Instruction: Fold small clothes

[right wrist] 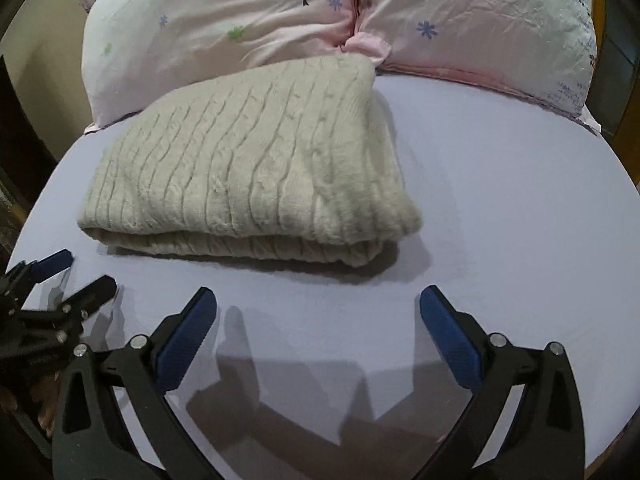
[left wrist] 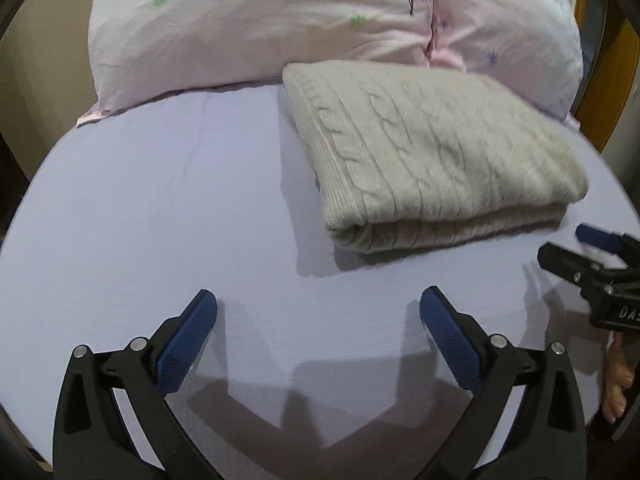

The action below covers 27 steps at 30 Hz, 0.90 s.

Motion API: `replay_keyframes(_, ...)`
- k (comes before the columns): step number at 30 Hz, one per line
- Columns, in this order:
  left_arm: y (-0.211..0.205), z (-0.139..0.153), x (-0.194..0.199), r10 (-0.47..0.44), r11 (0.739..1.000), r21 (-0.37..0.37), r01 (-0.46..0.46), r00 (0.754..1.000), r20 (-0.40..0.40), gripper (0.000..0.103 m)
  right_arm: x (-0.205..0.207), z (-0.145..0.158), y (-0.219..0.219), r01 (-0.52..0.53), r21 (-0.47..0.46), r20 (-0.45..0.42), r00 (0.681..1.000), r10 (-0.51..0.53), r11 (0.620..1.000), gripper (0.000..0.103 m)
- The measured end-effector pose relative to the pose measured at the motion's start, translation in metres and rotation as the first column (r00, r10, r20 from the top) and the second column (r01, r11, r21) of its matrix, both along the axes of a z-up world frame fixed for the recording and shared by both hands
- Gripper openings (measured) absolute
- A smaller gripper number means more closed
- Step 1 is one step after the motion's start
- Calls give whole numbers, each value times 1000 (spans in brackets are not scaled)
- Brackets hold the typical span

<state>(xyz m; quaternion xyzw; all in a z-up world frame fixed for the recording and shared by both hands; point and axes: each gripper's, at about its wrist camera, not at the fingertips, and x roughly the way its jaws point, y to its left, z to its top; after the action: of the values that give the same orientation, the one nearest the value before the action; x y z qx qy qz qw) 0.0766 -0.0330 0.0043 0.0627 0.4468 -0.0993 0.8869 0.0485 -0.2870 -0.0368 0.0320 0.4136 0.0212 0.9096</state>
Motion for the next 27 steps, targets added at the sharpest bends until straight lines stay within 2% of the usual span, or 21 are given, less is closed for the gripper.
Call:
replay_keyframes(4,0,-1,0,-6,1000,3,6,1000,-4,102,-1,-5,11,2,-82,-3,1000,-3,997,101)
replay_keyframes(27,1,-1,-2,-9,1000,4,9,1000,0,102,-1,-6,9,2,-75,-3,1000,-2,997,101)
